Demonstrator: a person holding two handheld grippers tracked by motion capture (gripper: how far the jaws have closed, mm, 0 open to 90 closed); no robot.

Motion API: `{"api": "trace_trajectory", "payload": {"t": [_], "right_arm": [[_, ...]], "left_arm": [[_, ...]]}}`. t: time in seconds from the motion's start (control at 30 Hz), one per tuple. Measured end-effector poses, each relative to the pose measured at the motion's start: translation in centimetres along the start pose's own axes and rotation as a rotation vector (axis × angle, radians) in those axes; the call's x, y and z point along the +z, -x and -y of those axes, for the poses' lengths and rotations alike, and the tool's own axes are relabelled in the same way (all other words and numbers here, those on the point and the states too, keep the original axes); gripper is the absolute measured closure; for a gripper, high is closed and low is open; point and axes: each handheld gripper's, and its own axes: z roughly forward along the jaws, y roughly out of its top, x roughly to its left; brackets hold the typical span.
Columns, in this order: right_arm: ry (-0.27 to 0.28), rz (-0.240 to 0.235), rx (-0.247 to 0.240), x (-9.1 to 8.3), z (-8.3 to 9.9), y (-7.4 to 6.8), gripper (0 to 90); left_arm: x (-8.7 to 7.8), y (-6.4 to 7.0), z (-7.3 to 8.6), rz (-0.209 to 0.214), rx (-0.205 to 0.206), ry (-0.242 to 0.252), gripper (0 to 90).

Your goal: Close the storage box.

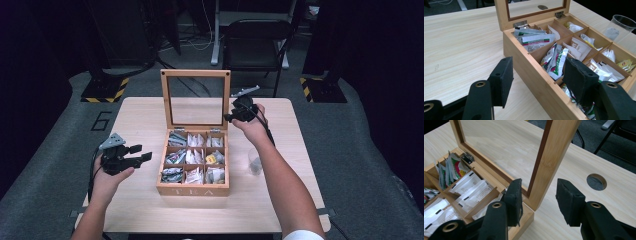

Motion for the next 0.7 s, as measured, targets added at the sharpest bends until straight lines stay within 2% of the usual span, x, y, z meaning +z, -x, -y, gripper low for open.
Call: {"api": "trace_trajectory", "payload": {"t": [0.37, 0.47, 0.6, 0.7], "right_arm": [[0.02, 0.012, 0.039, 1.6, -0.2, 0.9, 53.0], [0.026, -0.003, 0.023, 1.9, -0.1, 1.1, 53.5], [0.047, -0.011, 0.025, 2.1, -0.3, 1.0, 55.7], [0.049, -0.001, 0.012, 2.1, -0.4, 0.9, 59.4]], "left_arm": [[0.0, -0.2, 0.2, -0.003, -0.017, 0.004, 41.0], [0.2, -0.2, 0.2, 0.007, -0.017, -0.004, 41.0], [0.3, -0.2, 0.3, 0.009, -0.013, -0.017, 41.1], [0.3, -0.3, 0.4, 0.006, -0.021, -0.015, 41.0]]}}
